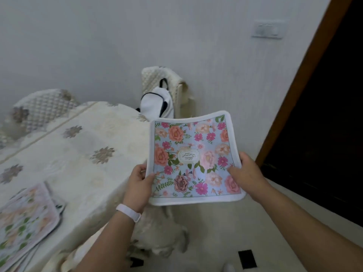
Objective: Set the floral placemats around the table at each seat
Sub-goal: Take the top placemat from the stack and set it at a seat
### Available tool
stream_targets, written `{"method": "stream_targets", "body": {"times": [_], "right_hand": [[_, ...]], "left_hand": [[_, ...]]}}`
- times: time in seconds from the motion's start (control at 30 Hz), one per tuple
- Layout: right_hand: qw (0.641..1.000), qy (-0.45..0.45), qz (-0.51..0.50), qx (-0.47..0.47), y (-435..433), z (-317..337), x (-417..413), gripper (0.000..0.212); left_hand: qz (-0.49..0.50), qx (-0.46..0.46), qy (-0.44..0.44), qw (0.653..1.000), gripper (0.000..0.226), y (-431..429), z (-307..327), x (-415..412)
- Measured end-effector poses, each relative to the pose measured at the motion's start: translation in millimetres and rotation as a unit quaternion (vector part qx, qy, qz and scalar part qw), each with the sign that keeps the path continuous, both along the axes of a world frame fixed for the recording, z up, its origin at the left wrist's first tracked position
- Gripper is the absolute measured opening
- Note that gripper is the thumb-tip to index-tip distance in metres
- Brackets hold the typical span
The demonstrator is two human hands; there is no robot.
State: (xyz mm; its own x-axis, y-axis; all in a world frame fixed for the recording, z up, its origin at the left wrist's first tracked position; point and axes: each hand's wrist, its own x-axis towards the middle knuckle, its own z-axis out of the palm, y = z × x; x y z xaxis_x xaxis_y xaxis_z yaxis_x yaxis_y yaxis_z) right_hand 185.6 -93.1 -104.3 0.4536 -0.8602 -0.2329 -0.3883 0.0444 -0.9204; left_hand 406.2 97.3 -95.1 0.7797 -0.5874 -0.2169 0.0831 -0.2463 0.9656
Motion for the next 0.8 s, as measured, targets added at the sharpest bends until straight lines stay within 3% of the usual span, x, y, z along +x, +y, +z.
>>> {"method": "stream_targets", "body": {"times": [0.37, 0.8], "right_hand": [[0.999, -0.022, -0.047, 0.009, -121.9, 6.2, -57.5, 0.022], [0.998, 0.008, -0.065, 0.021, -247.2, -5.5, 17.3, 0.019]], "left_hand": [[-0.038, 0.012, -0.028, 0.999, 0.007, -142.5, 4.9, -38.8], [-0.059, -0.012, -0.026, 0.998, 0.008, -280.0, -12.0, 38.7]]}}
